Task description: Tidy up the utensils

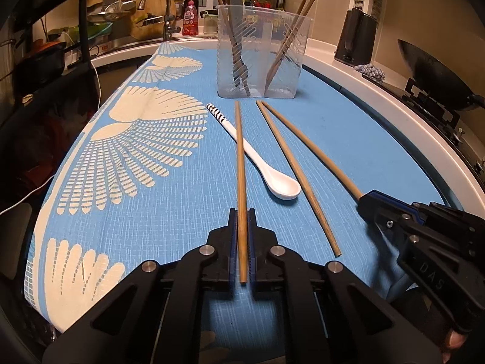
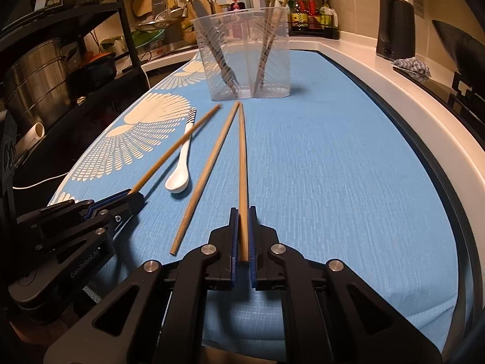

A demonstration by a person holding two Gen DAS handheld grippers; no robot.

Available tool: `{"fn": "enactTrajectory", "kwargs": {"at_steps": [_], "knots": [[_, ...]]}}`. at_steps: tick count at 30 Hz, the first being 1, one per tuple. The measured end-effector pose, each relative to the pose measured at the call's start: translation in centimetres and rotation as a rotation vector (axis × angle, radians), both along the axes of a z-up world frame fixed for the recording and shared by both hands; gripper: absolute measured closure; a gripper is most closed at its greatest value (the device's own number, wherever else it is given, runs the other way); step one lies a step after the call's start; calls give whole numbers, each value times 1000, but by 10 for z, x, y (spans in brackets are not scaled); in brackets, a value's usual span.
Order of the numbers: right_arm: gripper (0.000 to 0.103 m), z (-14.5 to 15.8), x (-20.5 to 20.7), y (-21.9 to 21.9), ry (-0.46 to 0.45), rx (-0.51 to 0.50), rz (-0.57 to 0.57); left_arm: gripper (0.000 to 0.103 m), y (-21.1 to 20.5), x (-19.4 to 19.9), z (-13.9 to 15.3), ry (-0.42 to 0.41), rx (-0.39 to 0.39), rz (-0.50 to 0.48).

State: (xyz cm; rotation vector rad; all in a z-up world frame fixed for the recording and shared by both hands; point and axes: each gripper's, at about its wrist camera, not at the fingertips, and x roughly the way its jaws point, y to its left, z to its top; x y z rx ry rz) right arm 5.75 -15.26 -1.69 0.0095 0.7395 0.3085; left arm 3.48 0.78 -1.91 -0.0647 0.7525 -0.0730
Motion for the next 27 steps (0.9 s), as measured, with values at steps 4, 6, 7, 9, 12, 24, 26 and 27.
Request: {"fn": "enactTrajectory", "kwargs": {"at_steps": [4,6,7,9,12,24,26,27], "knots": [[97,4,0,-7,-12,0,-25,97,4,-3,5,-22,-4,10],[97,5,0,-11,-16,-1,-36,97,6,-4,6,-32,1,22],[97,6,-1,-13,-19,-2,-42,97,7,-4,7,-37,1,29],[97,7,-1,-17,-26,-4,-55,97,10,-5,9,-43,2,44],[97,6,-1,-23,-27,-5,-74,97,15,-5,8,-42,2,64],[87,1,6,-34,4,-18,-131,96,26,0,0,4,8,128],[80,-3,7,-33,17,-22,-120,95,27,0,-1,9,5,132],[80,-4,7,-33,20,-23,-118,95,28,0,-1,8,6,134]]}}
